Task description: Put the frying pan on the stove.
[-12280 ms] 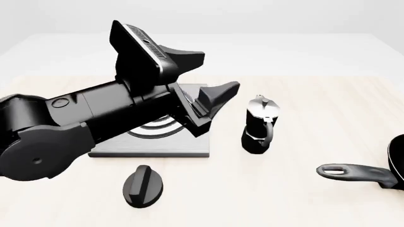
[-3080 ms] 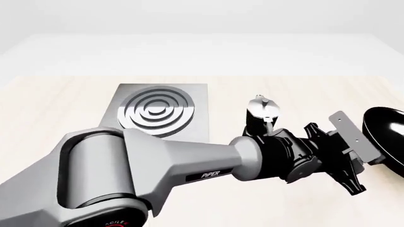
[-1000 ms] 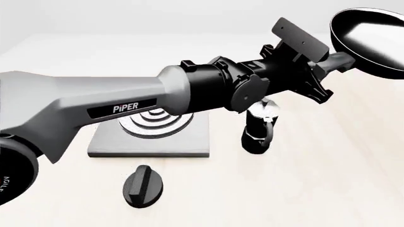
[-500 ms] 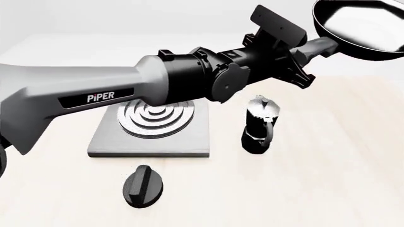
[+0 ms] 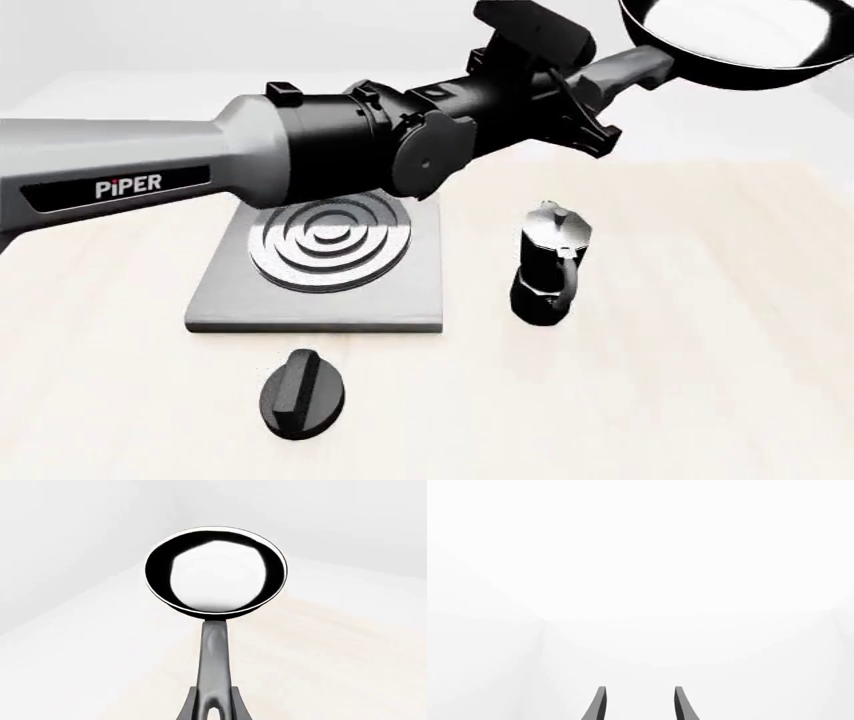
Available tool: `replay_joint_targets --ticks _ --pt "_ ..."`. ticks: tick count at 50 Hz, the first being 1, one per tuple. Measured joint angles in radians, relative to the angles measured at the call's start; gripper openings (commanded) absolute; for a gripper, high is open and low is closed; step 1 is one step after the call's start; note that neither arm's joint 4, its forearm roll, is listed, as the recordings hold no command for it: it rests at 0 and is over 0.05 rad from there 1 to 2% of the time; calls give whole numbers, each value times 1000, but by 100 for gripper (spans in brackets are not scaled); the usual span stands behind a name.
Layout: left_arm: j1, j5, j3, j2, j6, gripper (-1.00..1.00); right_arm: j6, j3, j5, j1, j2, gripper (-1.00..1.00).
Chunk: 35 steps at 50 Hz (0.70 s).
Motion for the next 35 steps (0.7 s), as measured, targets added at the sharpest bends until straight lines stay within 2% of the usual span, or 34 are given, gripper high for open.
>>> replay_joint_targets --ticks 35 --pt "92 -51 177 -150 -4 -100 -17 9 1 8 0 100"
